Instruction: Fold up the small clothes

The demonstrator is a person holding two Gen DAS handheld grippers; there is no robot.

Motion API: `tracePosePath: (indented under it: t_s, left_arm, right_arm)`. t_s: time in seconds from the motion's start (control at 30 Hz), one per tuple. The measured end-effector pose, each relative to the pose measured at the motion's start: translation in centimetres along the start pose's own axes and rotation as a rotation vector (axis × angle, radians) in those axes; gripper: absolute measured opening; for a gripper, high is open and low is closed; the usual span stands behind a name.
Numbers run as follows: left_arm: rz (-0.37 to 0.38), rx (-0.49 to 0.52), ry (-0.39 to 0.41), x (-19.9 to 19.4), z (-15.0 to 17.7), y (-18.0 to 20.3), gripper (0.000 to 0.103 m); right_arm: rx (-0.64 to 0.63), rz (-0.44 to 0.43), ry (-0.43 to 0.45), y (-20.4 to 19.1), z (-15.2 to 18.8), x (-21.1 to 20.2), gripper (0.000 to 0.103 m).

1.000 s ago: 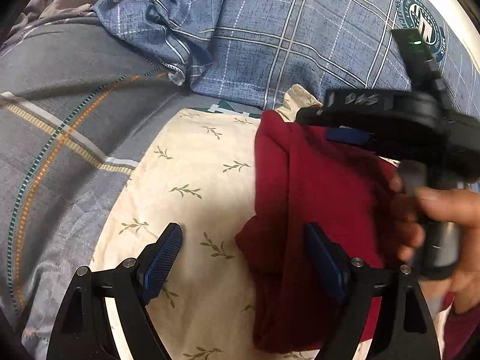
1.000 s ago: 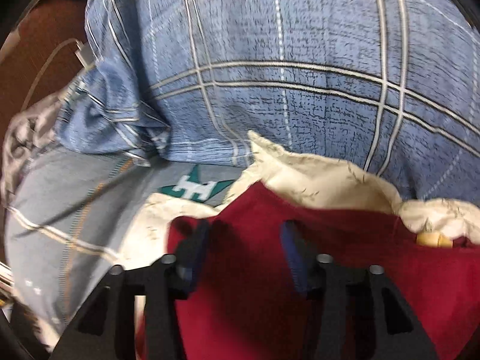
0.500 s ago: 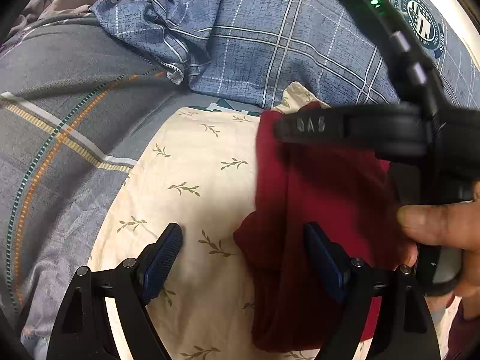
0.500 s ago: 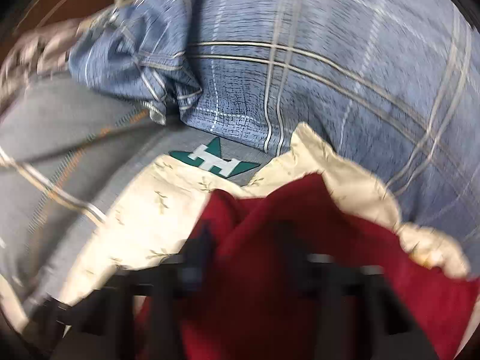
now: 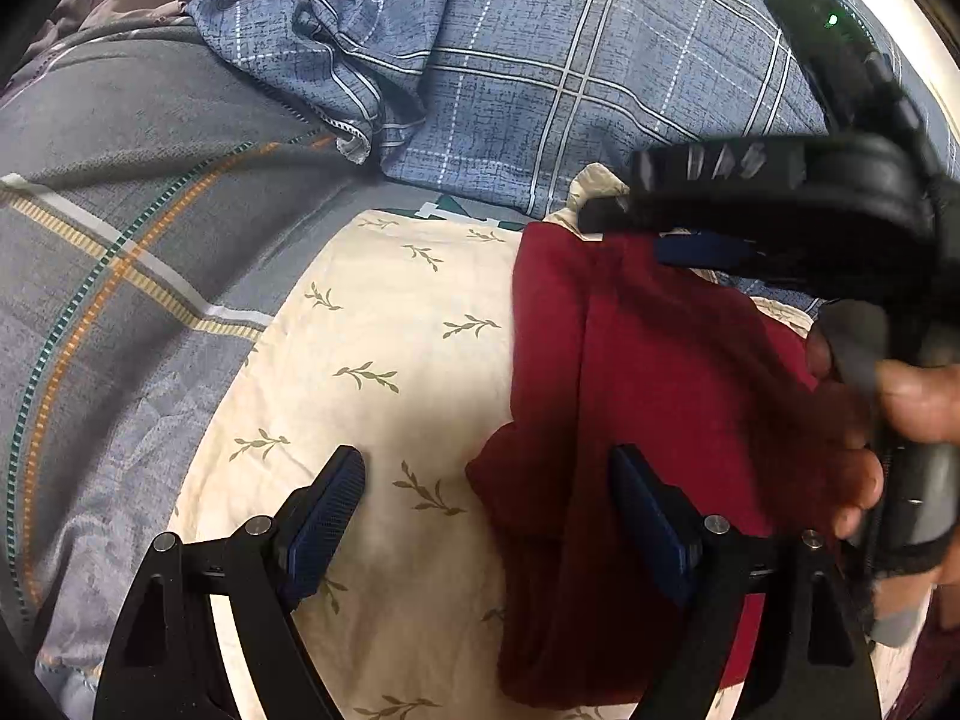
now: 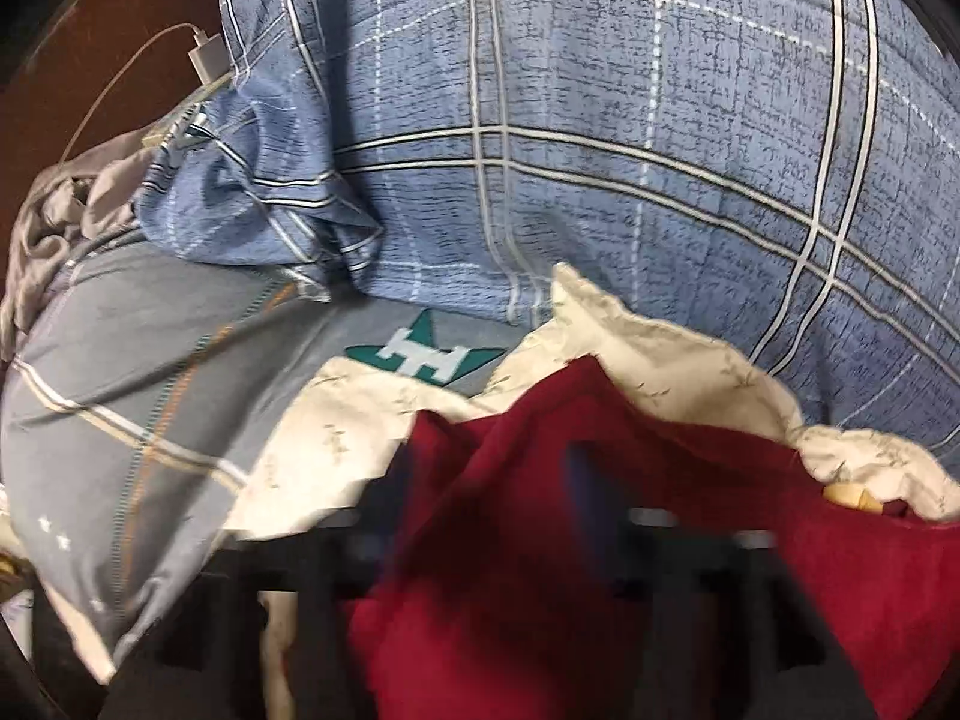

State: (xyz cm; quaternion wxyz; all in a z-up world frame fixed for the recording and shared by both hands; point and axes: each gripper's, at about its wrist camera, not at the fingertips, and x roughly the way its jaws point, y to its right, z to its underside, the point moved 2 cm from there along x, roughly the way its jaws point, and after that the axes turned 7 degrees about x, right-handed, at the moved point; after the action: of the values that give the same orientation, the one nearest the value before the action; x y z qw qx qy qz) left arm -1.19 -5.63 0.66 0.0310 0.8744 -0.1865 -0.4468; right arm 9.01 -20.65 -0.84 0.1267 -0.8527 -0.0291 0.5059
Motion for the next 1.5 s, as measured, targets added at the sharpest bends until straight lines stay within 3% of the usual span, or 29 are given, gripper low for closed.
tracePosePath:
  t_s: [0.1,0.23,0.33,0.43,0.5,0.53,0.57,0.6,0.63,0.67,0.77,0.87,0.97,1.13,1.2,1.23,1.27,1.33,1.4,1.43,1.5]
  left_arm:
    - [0.014,-0.014,-0.003,-0.1,0.2,-0.2,0.083]
    - [0.032,-0.028,-0.005,-0.1,0.1,-0.6,0.084]
    - [0.049,-0.046,0.004,0.2,0.0,-0.7,0.088]
    - [0.061,-0.072,0.031,0.6,-0.3,-1.0,0.088]
    - [0.086,-0.089,0.048,0.8,-0.5,-1.0,0.082]
    - [0.114,-0.096,0.062,0.9,-0.5,-1.0,0.072]
    - [0.161,-0.098,0.063,1.0,-0.5,-1.0,0.041]
    - [0.216,-0.096,0.047,1.2,-0.6,-0.8,0.032]
    - [0.215,-0.09,0.061,0.9,-0.6,-0.7,0.03]
    - [0.216,-0.077,0.08,0.6,-0.6,-0.7,0.023]
    - [0.258,-0.062,0.109,-0.4,-0.8,-0.5,0.019]
    - [0.291,-0.025,0.134,-1.7,-0.9,-0.1,0.018]
    - [0.294,0.034,0.164,-2.8,-0.6,0.7,0.017]
    - [0.326,0.087,0.187,-4.0,-0.3,1.4,0.014]
    - [0.325,0.095,0.18,-4.1,-0.1,1.4,0.014]
    - [0.322,0.096,0.177,-4.1,-0.1,1.4,0.014]
    - [0.32,0.097,0.172,-4.1,-0.1,1.4,0.015]
    - [0.305,0.107,0.161,-3.9,-0.3,1.6,0.031]
    - [0.275,0.125,0.164,-4.7,0.0,1.8,0.09]
    - [0.263,0.123,0.177,-5.2,0.4,1.7,0.095]
    - [0.259,0.123,0.179,-5.7,1.2,1.6,0.094]
  right_arm:
    - [-0.007,-0.007,-0.061,-1.1,-0.1,0.9,0.075]
    - [-0.082,0.089,-0.106,-2.5,0.4,3.4,0.073]
    - [-0.125,0.134,-0.07,-2.6,0.6,3.1,0.028]
    - [-0.126,0.09,-0.063,-1.7,0.4,2.1,0.023]
    - [-0.095,0.049,-0.063,-0.8,0.2,1.5,0.023]
    - [-0.077,0.028,-0.067,-0.4,0.1,1.2,0.023]
    - [-0.062,0.005,-0.072,-0.2,0.0,1.0,0.024]
    - [-0.048,-0.017,-0.078,0.0,0.0,0.8,0.027]
    - [-0.024,-0.048,-0.089,0.3,0.0,0.4,0.028]
    - [0.002,-0.07,-0.099,0.5,0.0,0.0,0.036]
    - [0.073,-0.133,-0.134,1.0,-0.1,-0.8,0.067]
    - [0.063,-0.131,-0.163,0.4,-0.2,-1.4,0.068]
    - [0.026,-0.087,-0.139,-0.7,-0.6,-1.5,0.075]
    - [0.014,-0.025,-0.186,-1.1,-0.9,0.4,0.077]
    - [-0.007,0.02,-0.181,-0.8,-0.5,0.5,0.062]
    - [-0.021,0.032,-0.169,-0.6,-0.4,0.3,0.035]
    - [-0.037,0.036,-0.151,-0.4,-0.2,-0.1,0.025]
    - [-0.046,0.021,-0.107,0.0,0.1,-1.1,0.022]
    - [-0.064,0.008,-0.067,0.3,0.4,-2.3,0.022]
    - [-0.066,0.007,-0.047,0.5,0.5,-3.0,0.021]
    - [-0.051,-0.005,-0.023,1.0,0.3,-4.0,0.021]
